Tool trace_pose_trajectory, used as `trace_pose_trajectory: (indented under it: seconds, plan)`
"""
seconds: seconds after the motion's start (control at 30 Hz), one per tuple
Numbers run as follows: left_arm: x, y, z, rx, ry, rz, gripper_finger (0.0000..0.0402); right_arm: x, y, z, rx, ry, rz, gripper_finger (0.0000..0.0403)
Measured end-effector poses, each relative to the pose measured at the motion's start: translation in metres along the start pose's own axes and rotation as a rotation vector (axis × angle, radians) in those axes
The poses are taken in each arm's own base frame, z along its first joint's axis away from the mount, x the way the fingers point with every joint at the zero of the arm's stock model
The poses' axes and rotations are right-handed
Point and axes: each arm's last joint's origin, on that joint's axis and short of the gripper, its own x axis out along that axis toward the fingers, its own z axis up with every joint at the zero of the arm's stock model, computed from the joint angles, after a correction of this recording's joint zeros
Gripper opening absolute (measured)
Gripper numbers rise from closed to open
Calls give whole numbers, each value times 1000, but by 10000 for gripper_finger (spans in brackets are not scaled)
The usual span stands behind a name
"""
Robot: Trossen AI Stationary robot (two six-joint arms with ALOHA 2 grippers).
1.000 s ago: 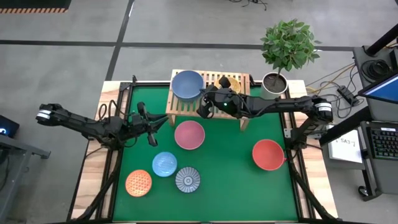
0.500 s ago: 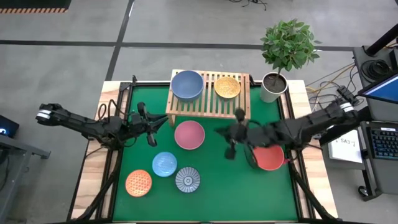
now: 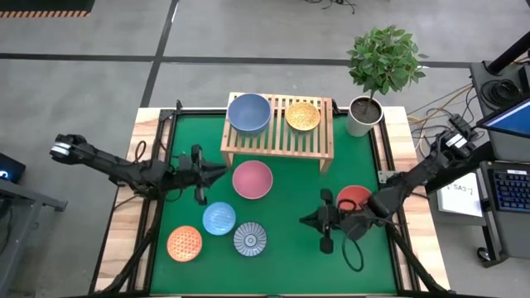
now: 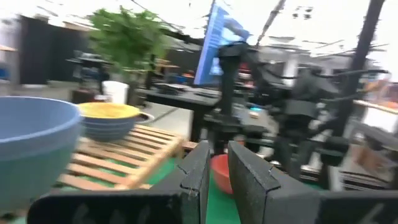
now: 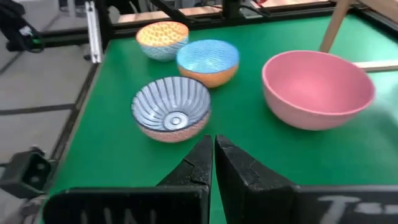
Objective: Place and stack bowls onto a shelf
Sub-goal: Stack the blue patterned bowl on top of the yellow patterned bowl on the shelf
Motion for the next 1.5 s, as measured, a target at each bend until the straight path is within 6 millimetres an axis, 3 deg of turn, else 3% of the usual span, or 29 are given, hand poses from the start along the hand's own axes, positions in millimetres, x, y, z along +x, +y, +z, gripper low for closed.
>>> trace_pose_trajectory:
  seconds: [0.2,0.47,0.63,0.77,0.93,1.17,1.5]
  plan:
    - [-7,-17,-1,-15,6,-101,40,-13,-5,13,152,29,-24,9]
    - [-12,-19,3,58,-17,-120,40,-31,-22,28,373,337,-306,9]
    - [-12,-16,5,139,-24,-45,40,-37,-23,35,531,549,-414,9]
    - [-12,-14,2,177,-1,13,40,-40,-21,41,603,611,-470,9]
    - [-12,-14,1,190,10,28,40,-41,-20,45,648,607,-484,19]
    - [-12,-14,1,190,10,29,40,-40,-20,44,641,613,-488,72]
    - [-12,-14,0,197,20,28,40,-20,-19,37,482,651,-468,125]
